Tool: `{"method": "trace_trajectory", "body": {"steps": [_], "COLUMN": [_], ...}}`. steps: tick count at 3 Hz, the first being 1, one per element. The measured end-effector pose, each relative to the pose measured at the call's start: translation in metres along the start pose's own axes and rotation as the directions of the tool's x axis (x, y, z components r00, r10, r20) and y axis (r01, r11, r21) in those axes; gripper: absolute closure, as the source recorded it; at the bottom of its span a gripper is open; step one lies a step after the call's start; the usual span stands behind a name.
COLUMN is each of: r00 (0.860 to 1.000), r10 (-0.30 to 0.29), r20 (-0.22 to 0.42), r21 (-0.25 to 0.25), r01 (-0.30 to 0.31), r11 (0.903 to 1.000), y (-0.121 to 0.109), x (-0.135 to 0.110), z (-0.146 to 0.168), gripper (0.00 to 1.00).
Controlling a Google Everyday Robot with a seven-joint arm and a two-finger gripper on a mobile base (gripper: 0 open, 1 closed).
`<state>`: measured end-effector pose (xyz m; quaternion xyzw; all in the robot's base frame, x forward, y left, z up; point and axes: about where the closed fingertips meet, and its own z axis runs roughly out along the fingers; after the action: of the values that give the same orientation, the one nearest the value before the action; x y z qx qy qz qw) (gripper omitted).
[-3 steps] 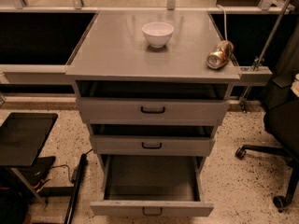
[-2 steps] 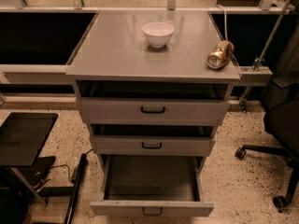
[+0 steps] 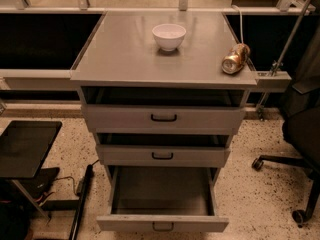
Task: Place rxbar chocolate into bottom drawer
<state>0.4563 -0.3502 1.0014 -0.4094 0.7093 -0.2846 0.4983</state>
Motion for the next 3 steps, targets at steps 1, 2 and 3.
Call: {"method": "trace_trajectory", "body": {"steps": [1,2,3], "r00": [1.000,0.998,0.973], "r10": [0.000,0.060,0.197], "r20": [0.000,0.030,0.118], "r21": [0.000,-0.033,-0.174], "r01": [0.000,-0.059,-0.175], "r11": [1.0000,0.9977,0.9690], "y": [0.000,0.003,0.040], "x": [0.000,0.001,-0.001], "z": [0.000,0.002,0.012], "gripper": [1.00,1.00,1.00]}}
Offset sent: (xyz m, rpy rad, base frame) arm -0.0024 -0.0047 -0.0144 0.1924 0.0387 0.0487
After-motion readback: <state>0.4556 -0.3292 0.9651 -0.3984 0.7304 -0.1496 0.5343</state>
